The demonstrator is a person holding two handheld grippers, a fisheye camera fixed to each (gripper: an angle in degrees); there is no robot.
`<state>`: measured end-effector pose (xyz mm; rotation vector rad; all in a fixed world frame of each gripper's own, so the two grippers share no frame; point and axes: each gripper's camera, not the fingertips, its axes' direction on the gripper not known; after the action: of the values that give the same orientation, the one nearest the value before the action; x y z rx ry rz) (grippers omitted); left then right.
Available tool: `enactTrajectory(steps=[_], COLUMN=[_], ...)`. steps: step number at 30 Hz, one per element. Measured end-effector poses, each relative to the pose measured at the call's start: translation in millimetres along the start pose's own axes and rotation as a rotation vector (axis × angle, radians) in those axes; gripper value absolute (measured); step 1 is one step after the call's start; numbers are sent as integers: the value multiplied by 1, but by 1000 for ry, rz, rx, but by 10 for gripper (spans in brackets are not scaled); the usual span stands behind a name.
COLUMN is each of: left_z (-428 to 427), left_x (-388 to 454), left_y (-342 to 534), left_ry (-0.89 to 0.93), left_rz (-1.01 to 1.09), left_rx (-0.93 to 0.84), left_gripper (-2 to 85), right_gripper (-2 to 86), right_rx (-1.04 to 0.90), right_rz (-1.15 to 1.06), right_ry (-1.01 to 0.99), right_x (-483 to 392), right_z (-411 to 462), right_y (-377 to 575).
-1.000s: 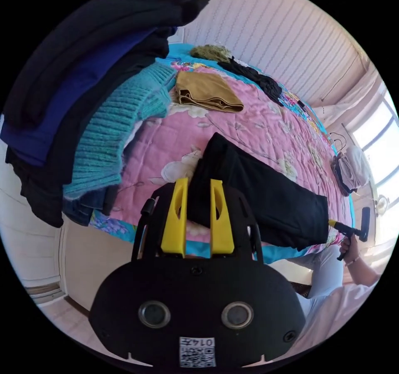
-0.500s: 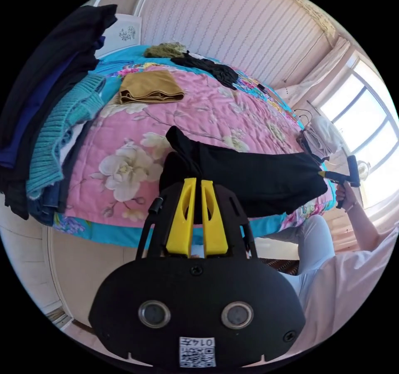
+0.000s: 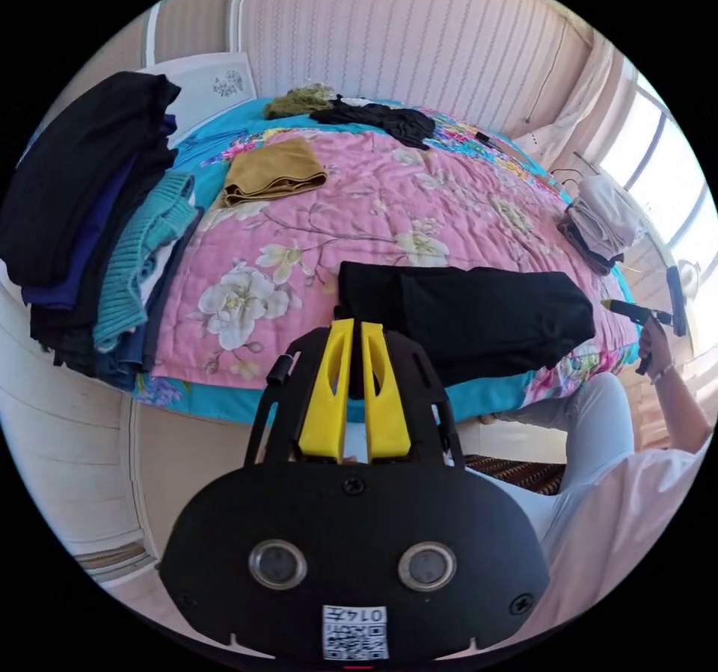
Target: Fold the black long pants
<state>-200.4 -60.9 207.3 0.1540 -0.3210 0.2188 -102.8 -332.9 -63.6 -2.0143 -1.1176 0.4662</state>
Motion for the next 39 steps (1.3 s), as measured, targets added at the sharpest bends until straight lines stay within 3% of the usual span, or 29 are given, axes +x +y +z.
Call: enactTrajectory(steps=[6, 11, 14, 18, 22, 27, 30, 34, 39], left_z=[60, 65, 54, 35, 7, 21, 6, -9, 15], left_x=[19, 30, 40, 56, 45, 6, -3, 21, 65], left_y=[-12, -13, -13, -11, -11, 3, 13, 9, -20], left_ry=[113, 78, 107, 83, 36, -59, -122, 35, 111], left_rz=[-35, -25, -1, 57, 26, -118, -238, -320, -297], left_rx=[-155, -158, -120, -55, 29, -62, 18, 248, 250], left_gripper=[101, 62, 42, 36, 36, 50, 48, 31, 4], right_gripper=[94, 108, 80, 39, 25, 45, 66, 72, 1], right_rx=[-62, -142, -192, -226, -129, -171, -233, -160, -41], right_rz=[-433, -732, -720, -687, -692, -722, -664, -596, -445], right_ry=[-118, -44, 113, 6, -63, -141, -64, 251, 679], right_x=[-145, -267, -295, -311, -339, -391, -408, -434, -465], right_z=[28, 70, 93, 77, 41, 45, 51, 40, 52], right_y=[-7, -6, -11, -21, -20, -26, -29, -21, -8])
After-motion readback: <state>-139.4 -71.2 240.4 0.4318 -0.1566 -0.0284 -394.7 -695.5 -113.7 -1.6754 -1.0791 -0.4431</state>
